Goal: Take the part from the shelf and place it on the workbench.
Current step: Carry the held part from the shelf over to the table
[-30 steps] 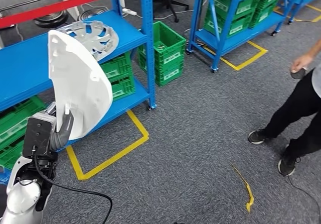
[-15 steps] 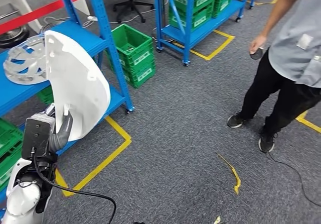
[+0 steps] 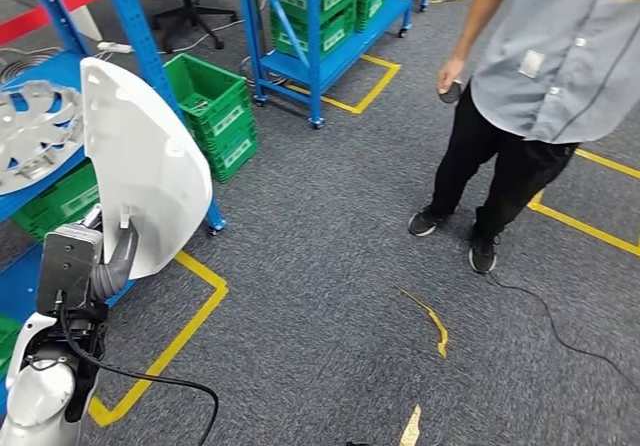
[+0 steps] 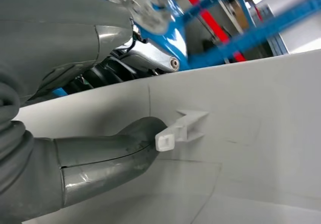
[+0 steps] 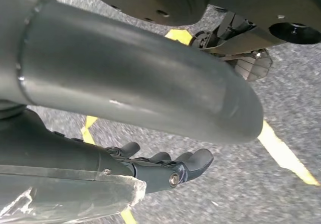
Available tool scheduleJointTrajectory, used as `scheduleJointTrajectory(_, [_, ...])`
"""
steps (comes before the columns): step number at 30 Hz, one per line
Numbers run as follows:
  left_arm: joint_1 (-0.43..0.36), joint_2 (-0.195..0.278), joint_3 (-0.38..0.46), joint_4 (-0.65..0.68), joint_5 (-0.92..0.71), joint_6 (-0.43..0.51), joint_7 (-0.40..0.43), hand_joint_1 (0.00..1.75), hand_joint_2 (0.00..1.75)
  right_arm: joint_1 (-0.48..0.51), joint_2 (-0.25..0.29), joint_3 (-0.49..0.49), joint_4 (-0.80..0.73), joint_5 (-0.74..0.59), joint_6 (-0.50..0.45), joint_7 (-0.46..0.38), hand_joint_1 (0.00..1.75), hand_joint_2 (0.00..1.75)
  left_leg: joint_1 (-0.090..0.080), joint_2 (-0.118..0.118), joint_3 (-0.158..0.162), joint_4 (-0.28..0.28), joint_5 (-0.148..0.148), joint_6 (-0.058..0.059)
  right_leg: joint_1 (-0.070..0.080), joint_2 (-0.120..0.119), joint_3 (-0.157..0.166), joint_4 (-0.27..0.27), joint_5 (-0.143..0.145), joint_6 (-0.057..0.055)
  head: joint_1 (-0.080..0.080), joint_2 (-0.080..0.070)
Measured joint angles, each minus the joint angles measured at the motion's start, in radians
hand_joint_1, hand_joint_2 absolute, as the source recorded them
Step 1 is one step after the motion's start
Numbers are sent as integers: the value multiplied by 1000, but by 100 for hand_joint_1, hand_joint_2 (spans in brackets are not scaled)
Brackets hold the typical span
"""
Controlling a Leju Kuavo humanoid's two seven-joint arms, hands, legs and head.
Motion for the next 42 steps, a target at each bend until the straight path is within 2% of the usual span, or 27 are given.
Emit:
scheduleJointTrajectory(1, [0, 0, 0, 0, 0, 0, 0, 175, 175, 1, 0, 0, 0, 0, 0, 0, 0, 0, 0, 12, 1, 0, -1, -2, 0, -7, 29, -46, 25, 0, 0, 0])
scheduleJointTrajectory(2, [0, 0, 0, 0, 0, -1, 0, 175, 175, 0, 0, 0, 0, 0, 0, 0, 0, 0, 0, 24, 3, 2, -3, -5, 1, -25, 71, -117, 55, -1, 0, 0])
scheduleJointTrajectory(4, [0, 1, 1, 0, 0, -2, 0, 175, 175, -3, 0, 0, -1, 0, 0, 0, 0, 0, -6, 43, 5, 8, -10, -16, 4, -64, 141, -234, 89, -8, -1, 0])
scheduleJointTrajectory(5, [0, 2, 2, 0, 0, -2, 0, 175, 175, -4, 0, 0, -1, 0, 0, 1, 0, 0, -10, 51, 6, 10, -12, -22, 6, -73, 155, -259, 94, -14, -3, 0])
scheduleJointTrajectory(7, [0, 2, 2, 0, 1, -3, 1, 175, 175, -4, 0, 0, -1, 0, 0, 1, 0, 0, -11, 69, 7, 10, -12, -30, 8, -53, 152, -264, 96, -29, -6, 0])
scheduleJointTrajectory(8, [-1, 1, 2, 0, 1, -3, 1, 175, 175, -2, 0, -1, -1, 0, 0, 2, 0, 0, -9, 65, 7, 12, -17, -34, 7, -41, 149, -264, 98, -35, -6, 0])
scheduleJointTrajectory(10, [0, 1, 2, -1, 1, -3, 1, 175, 175, -1, 0, -1, -2, 0, 0, 3, 0, 0, -4, 24, -9, 55, -51, -43, 4, -18, 147, -266, 102, -45, -8, 0])
scheduleJointTrajectory(11, [1, 1, 3, -1, 1, -3, 1, 175, 175, -2, 0, -1, -2, 0, 0, 4, 0, 0, -2, -6, -33, 110, -84, -47, 2, -6, 146, -266, 104, -48, -9, 0])
scheduleJointTrajectory(13, [6, 2, 4, -1, 1, -3, 2, 175, 175, -3, 0, -1, -2, 0, 0, 4, 0, 0, -2, -35, -99, 246, -144, -48, 2, 22, 143, -266, 106, -53, -12, 0])
scheduleJointTrajectory(14, [8, 2, 5, -1, 1, -3, 2, 175, 175, -2, 0, -1, -2, 0, 0, 5, 0, 0, -2, -39, -123, 290, -154, -46, 3, 36, 142, -266, 107, -54, -12, 0])
scheduleJointTrajectory(15, [9, 2, 5, -1, 1, -3, 2, 175, 175, -1, 0, -1, -2, 0, 0, 5, 0, 0, -3, -41, -130, 297, -143, -44, 3, 51, 141, -266, 108, -54, -12, 0])
scheduleJointTrajectory(17, [10, 2, 5, -1, 1, -3, 2, 175, 175, 0, 0, -2, -3, 0, 1, 6, 0, 0, -2, -56, -90, 206, -77, -37, 2, 80, 141, -266, 111, -52, -12, 0])
scheduleJointTrajectory(19, [11, 2, 6, -1, 1, -3, 2, 175, 175, -1, 1, -2, -3, 0, 2, 6, 0, 0, 1, -103, -29, 75, -22, -30, 1, 106, 138, -265, 115, -46, -12, 0])
scheduleJointTrajectory(21, [12, 2, 7, -1, 1, -3, 2, 175, 175, -1, 1, -1, -3, 0, 3, 5, 0, 0, 1, -130, -4, 17, -13, -28, -3, 128, 129, -266, 121, -34, -11, 0])
scheduleJointTrajectory(23, [12, 2, 8, -2, 1, -4, 3, 175, 175, 4, 1, -2, -3, 0, 3, 5, 0, 0, -1, -111, -2, 8, -9, -22, -8, 145, 120, -273, 129, -19, -11, 0])
scheduleJointTrajectory(24, [11, 2, 8, -3, 1, -4, 3, 175, 175, 7, 1, -2, -3, 0, 4, 5, 0, 0, 0, -99, 0, 3, -5, -17, -7, 132, 113, -265, 124, -15, -10, 0])
scheduleJointTrajectory(25, [11, 1, 8, -5, 1, -5, 3, 175, 175, 8, 1, -2, -3, 0, 4, 5, 0, 0, 1, -86, 2, -1, -1, -12, -5, 106, 100, -241, 109, -12, -8, 0])
scheduleJointTrajectory(27, [14, 1, 9, -6, 1, -6, 3, 175, 175, 6, 1, -1, -3, 0, 4, 4, 0, 0, -1, -57, 4, -5, 0, -5, 0, 35, 47, -130, 46, -9, -6, 0])
scheduleJointTrajectory(29, [18, 0, 12, -7, 1, -7, 3, 175, 175, 4, 1, -1, -4, 0, 4, 4, 0, 0, -3, -26, 3, -5, -1, -3, 0, 6, -6, -9, -7, -4, -5, 0])
scheduleJointTrajectory(30, [19, 0, 12, -7, 1, -8, 4, 175, 175, 4, 1, -1, -4, 0, 4, 4, 0, 0, -3, -12, 3, -5, -1, -3, 0, 2, -9, 8, -8, -3, -5, 0])
scheduleJointTrajectory(31, [19, 0, 13, -7, 1, -8, 4, 175, 175, 5, 1, -2, -4, 0, 4, 4, 0, 0, -3, 2, 3, -4, -2, -4, 0, -1, 8, -15, 9, -2, -4, 0])
scheduleJointTrajectory(33, [19, -1, 13, -7, 1, -9, 4, 175, 175, 5, 1, -2, -4, 0, 4, 4, 0, 0, -4, 26, 6, -3, -4, -9, 1, -29, 89, -150, 62, -2, -4, 0])
scheduleJointTrajectory(35, [19, -1, 16, -7, 1, -9, 4, 175, 175, 3, 1, -1, -5, 0, 4, 4, 0, 0, -9, 43, 8, 2, -8, -18, 4, -57, 151, -253, 89, -14, -6, 0])
scheduleJointTrajectory(36, [18, -2, 17, -7, 2, -9, 4, 175, 175, 2, 1, -2, -5, 0, 5, 4, 0, 0, -11, 51, 8, 4, -9, -23, 7, -61, 160, -270, 91, -21, -7, 0])
scheduleJointTrajectory(38, [17, -3, 18, -7, 2, -10, 5, 175, 175, 2, 1, -2, -5, 0, 5, 5, 0, 0, -11, 63, 9, 3, -10, -31, 9, -39, 157, -270, 95, -36, -7, 0])
scheduleJointTrajectory(40, [15, -4, 18, -7, 3, -11, 5, 175, 175, 2, 1, -2, -6, 0, 5, 6, 0, 0, -6, 34, 1, 28, -34, -42, 6, -17, 155, -273, 100, -47, -8, 0])
scheduleJointTrajectory(42, [16, -3, 20, -7, 3, -11, 5, 175, 175, 1, 1, -3, -6, 0, 5, 6, 0, 0, -3, -19, -44, 133, -97, -49, 3, 5, 152, -274, 104, -54, -11, 0])
